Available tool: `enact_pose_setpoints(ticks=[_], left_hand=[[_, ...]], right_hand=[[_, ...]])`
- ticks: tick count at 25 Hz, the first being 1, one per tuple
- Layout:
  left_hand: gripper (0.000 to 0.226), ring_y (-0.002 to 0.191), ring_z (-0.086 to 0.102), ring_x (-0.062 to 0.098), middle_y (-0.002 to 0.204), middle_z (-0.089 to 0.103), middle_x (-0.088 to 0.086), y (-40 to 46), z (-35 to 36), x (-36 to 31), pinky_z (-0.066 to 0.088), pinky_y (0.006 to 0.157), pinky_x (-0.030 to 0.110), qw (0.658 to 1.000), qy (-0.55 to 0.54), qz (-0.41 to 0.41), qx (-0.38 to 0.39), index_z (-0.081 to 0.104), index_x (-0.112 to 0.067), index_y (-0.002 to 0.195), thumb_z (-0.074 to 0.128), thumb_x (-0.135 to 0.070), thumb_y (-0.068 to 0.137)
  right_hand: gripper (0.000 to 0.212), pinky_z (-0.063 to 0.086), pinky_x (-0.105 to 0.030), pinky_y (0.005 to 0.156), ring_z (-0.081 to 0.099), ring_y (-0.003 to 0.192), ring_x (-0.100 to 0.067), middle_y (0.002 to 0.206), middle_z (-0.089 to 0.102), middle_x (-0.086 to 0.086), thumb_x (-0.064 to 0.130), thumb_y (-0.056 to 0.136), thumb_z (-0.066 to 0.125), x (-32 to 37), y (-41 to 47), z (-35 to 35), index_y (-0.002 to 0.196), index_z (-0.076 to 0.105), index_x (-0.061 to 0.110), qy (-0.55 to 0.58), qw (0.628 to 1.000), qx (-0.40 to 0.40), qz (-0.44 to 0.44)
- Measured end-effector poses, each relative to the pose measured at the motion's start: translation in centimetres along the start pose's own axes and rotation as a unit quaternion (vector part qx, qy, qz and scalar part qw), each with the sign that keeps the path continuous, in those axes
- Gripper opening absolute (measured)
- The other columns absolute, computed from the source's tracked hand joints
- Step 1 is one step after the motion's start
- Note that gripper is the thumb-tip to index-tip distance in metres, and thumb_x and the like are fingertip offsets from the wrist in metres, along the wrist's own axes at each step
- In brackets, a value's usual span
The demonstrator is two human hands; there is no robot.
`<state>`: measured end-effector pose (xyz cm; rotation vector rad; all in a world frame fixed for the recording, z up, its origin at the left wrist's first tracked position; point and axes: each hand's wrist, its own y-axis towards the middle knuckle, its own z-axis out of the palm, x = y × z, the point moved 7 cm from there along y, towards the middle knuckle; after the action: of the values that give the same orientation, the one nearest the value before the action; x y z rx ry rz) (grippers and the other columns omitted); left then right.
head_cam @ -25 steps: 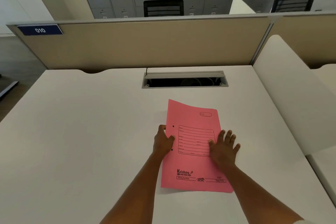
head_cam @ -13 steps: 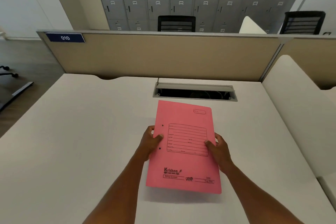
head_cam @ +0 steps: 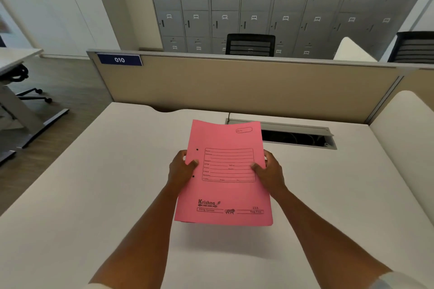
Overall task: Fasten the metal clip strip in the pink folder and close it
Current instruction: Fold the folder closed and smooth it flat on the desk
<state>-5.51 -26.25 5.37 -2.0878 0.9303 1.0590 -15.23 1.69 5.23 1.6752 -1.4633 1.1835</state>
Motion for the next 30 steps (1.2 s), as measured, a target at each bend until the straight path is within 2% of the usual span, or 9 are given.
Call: enact_pose_setpoints(ticks=[2,3,5,9,12,16,18,23,30], left_hand=[[0.039,0.071,0.065,0.013,0.124,0.068,0.01,1.9,-1.9,-0.2,0.048,0.054,0.025,0.999,0.016,-0.002,-0.032,0.051,-0.016,0.13,0.063,-0.027,0.094],[0.039,0.067,0.062,0.009,0.124,0.068,0.01,3.1,-2.8,-0.3,0.045,0.051,0.022,0.999,0.023,-0.001,-0.046,0.051,-0.017,0.13,0.063,-0.028,0.095],[0.039,0.068,0.061,0.012,0.125,0.068,0.011,5.4,-4.5,-0.6,0.046,0.055,0.023,0.997,0.031,0.006,-0.067,0.051,-0.017,0.13,0.063,-0.028,0.094],[0.042,0.078,0.064,0.02,0.124,0.069,0.011,10.1,-6.3,-0.6,0.051,0.064,0.032,0.996,0.034,0.021,-0.077,0.053,-0.019,0.133,0.065,-0.027,0.093],[0.046,0.08,0.067,0.024,0.122,0.069,0.013,13.5,-6.5,0.5,0.057,0.075,0.043,0.997,0.036,0.012,-0.066,0.05,-0.021,0.136,0.065,-0.026,0.093],[0.045,0.098,0.07,0.033,0.125,0.067,0.011,17.2,-5.6,2.4,0.058,0.085,0.052,0.995,0.093,0.025,-0.021,0.047,-0.019,0.134,0.064,-0.022,0.093],[0.045,0.105,0.067,0.035,0.125,0.065,0.011,19.0,-5.0,3.4,0.057,0.087,0.052,0.991,0.132,0.037,0.005,0.044,-0.016,0.13,0.066,-0.019,0.09],[0.084,0.115,0.062,0.036,0.132,0.057,0.015,22.9,-3.6,5.4,0.056,0.088,0.049,0.98,0.192,0.037,0.034,0.017,-0.013,0.154,0.069,-0.018,0.088],[0.084,0.112,0.062,0.034,0.134,0.049,0.015,24.6,-1.9,6.6,0.057,0.084,0.047,0.972,0.224,0.053,0.037,0.01,-0.016,0.156,0.063,-0.02,0.091]], right_hand=[[0.056,0.051,-0.035,0.085,0.063,0.106,-0.025,0.13,0.063,-0.008,0.02,0.089,0.066,2.0,1.4,1.7,0.14,0.043,0.017,0.0,1.0,0.008,-0.005],[0.06,0.05,-0.032,0.082,0.062,0.102,-0.022,0.127,0.063,-0.007,0.017,0.087,0.065,2.9,2.2,2.6,0.142,0.041,0.019,0.006,1.0,0.008,-0.007],[0.066,0.05,-0.032,0.079,0.061,0.097,-0.019,0.123,0.064,-0.005,0.013,0.085,0.064,4.2,3.4,4.3,0.144,0.036,0.02,0.009,1.0,0.011,-0.009],[0.068,0.051,-0.035,0.084,0.063,0.101,-0.022,0.116,0.065,0.0,0.014,0.084,0.068,4.4,4.9,7.8,0.143,0.036,0.022,-0.019,0.999,0.037,-0.003],[0.066,0.051,-0.033,0.076,0.059,0.09,-0.016,0.104,0.059,0.004,0.015,0.087,0.07,3.4,6.2,10.4,0.144,0.036,0.021,-0.048,0.997,0.059,0.008],[0.069,0.056,-0.036,0.079,0.064,0.091,-0.019,0.112,0.067,-0.002,0.007,0.088,0.067,3.5,8.6,12.9,0.145,0.034,0.024,-0.076,0.996,0.052,-0.008],[0.067,0.059,-0.042,0.085,0.067,0.098,-0.025,0.119,0.069,-0.007,0.006,0.087,0.066,3.6,10.1,14.3,0.144,0.035,0.024,-0.091,0.994,0.05,-0.019],[0.073,0.056,-0.045,0.092,0.064,0.108,-0.032,0.122,0.065,-0.012,0.005,0.086,0.065,2.2,13.8,16.9,0.149,0.029,0.019,-0.152,0.987,0.042,0.007],[0.076,0.051,-0.038,0.092,0.061,0.114,-0.03,0.129,0.061,-0.009,0.01,0.087,0.066,0.1,15.7,18.4,0.151,0.025,0.017,-0.203,0.978,0.033,0.045]])
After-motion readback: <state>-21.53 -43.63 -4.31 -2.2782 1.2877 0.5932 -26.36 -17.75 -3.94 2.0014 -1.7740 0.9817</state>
